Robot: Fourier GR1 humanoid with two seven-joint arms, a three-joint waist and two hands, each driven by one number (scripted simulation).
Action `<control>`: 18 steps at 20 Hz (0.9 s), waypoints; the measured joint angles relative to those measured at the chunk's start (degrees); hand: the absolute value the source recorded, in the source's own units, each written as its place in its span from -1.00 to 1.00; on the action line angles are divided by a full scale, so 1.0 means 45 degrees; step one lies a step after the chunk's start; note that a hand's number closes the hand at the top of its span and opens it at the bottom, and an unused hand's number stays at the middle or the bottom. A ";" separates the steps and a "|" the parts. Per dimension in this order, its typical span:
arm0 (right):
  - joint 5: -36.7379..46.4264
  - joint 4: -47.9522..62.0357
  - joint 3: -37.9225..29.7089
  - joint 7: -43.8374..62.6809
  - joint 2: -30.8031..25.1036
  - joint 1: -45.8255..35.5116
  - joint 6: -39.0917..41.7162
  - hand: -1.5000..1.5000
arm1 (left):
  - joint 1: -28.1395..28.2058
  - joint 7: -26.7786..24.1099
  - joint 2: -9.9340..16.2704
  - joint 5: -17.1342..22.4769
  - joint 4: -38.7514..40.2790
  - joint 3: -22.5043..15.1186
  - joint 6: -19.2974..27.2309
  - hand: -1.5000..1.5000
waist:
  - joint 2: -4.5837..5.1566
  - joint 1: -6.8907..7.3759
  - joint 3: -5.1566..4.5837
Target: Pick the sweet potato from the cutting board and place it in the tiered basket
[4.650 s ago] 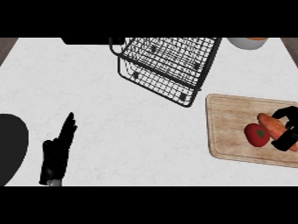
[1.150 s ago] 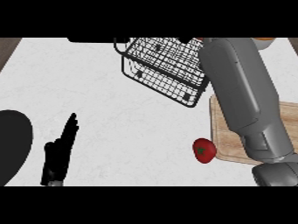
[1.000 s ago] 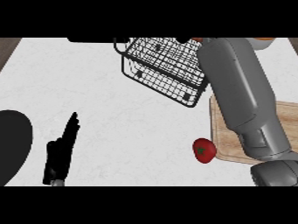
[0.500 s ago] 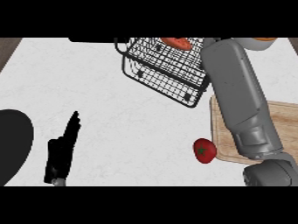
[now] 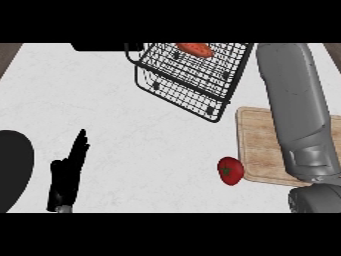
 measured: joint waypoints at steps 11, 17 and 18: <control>-0.1074 -0.5819 -0.0979 0.2402 -0.2382 0.3696 0.2075 -1.00 | 0.0436 -0.0225 -0.0013 0.0131 -0.0050 0.0354 0.0231 0.00 | -0.0200 -0.0686 0.0009; -0.3497 -0.9794 -0.2409 0.3127 -0.3656 0.7026 0.5023 -1.00 | 0.0865 -0.0388 0.0104 0.0243 -0.0323 0.0405 0.0069 0.00 | -0.0212 -0.0816 0.0012; -0.4109 -1.0295 -0.2805 0.3146 -0.3875 0.7563 0.5566 -1.00 | 0.0943 -0.0346 0.0127 0.0240 -0.0428 0.0395 0.0058 0.00 | -0.0206 -0.0810 0.0013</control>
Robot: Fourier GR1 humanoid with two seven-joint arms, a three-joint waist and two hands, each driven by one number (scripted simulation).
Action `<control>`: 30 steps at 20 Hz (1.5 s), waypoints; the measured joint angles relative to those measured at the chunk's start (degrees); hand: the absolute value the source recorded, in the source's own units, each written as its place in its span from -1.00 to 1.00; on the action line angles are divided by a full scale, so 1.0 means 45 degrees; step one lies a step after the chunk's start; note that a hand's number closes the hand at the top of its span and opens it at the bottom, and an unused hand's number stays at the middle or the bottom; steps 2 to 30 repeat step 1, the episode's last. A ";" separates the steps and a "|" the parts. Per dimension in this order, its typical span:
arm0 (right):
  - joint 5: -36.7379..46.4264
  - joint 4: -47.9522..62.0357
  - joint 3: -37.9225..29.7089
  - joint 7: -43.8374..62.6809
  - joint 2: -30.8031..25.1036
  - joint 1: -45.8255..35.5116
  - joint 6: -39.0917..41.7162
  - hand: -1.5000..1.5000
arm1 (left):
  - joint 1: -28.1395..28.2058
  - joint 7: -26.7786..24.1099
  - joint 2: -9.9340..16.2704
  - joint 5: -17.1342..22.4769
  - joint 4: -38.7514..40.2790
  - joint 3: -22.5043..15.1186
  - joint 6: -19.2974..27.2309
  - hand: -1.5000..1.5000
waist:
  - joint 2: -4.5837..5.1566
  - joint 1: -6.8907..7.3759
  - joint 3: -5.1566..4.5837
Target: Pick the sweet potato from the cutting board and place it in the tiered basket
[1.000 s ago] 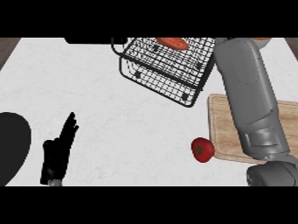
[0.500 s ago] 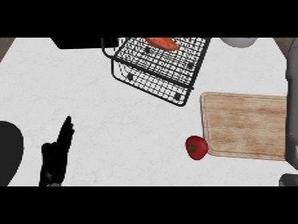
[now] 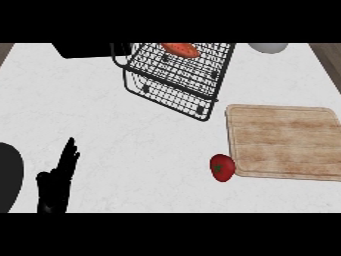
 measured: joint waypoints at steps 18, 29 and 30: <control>-0.0595 -0.0531 -0.0380 0.0001 -0.0117 0.0579 0.0490 -1.00 | -0.0065 0.0111 -0.0048 -0.0039 -0.0014 -0.0038 0.0054 0.00 | 0.0015 -0.0001 -0.0001; -0.0595 -0.0531 -0.0380 0.0001 -0.0117 0.0579 0.0490 -1.00 | -0.0065 0.0111 -0.0048 -0.0039 -0.0014 -0.0038 0.0054 0.00 | 0.0015 -0.0001 -0.0001; -0.0595 -0.0531 -0.0380 0.0001 -0.0117 0.0579 0.0490 -1.00 | -0.0065 0.0111 -0.0048 -0.0039 -0.0014 -0.0038 0.0054 0.00 | 0.0015 -0.0001 -0.0001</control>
